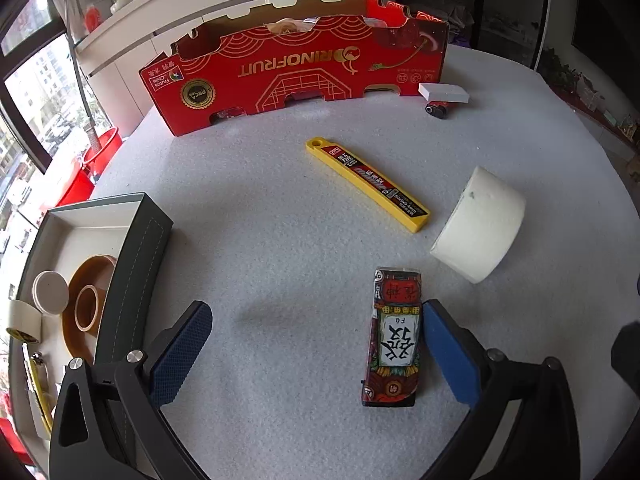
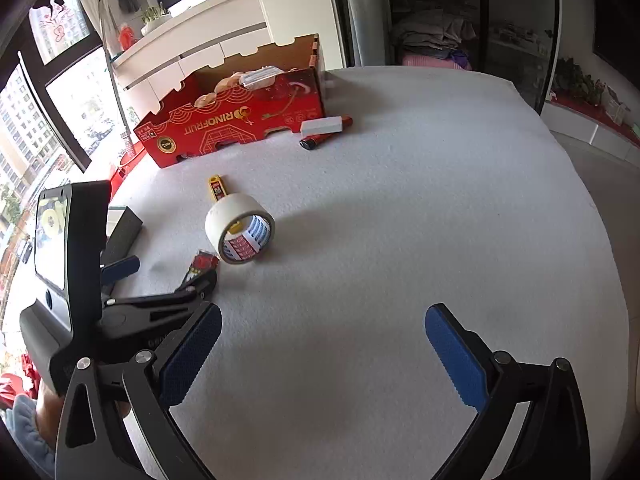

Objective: Organize rigid objects
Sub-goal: 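Move left tool to red-and-black packet while right tool approaches white tape roll, then close left gripper on red-and-black packet while right gripper grasps white tape roll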

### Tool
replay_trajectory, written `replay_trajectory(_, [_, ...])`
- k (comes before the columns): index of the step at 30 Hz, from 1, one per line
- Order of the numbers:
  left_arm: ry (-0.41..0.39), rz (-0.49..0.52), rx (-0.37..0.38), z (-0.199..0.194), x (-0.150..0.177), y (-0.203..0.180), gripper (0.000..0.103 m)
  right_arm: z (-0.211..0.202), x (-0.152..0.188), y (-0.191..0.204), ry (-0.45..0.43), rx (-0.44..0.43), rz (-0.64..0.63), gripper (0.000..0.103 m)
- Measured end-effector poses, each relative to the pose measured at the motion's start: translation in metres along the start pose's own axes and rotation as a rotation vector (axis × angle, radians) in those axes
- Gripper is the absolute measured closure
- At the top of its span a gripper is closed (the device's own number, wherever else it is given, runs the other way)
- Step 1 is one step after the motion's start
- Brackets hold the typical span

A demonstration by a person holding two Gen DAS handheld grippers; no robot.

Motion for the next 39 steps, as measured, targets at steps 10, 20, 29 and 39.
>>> replay_trajectory(10, [-0.003, -0.034, 0.079, 0.006, 0.002, 0.007, 0.000, 0.074, -0.039, 0.033, 0.054, -0.042, -0.144, 0.000])
replay_trajectory(20, [0.004, -0.052, 0.078, 0.005, 0.002, 0.007, 0.000, 0.086, -0.022, 0.032, 0.129, -0.032, -0.146, 0.043])
replay_trajectory(29, [-0.018, 0.044, 0.144, -0.011, 0.007, -0.032, 0.001, -0.019, 0.055, -0.040, 0.103, 0.071, 0.048, 0.043])
replay_trajectory(39, [-0.025, 0.156, 0.208, -0.065, 0.070, -0.033, 0.077, -0.082, 0.153, -0.039, 0.112, 0.131, 0.101, 0.043])
Point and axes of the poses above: each gripper's, at about its wrist camera, not at the fingertips, and z roughly the way its jaws point, y to its left, x to its underside, the point moved 2 cm from there along z, roughly the way its jaws point, and after that the axes turned 11 degrees about -x, right-handed, at the moved point
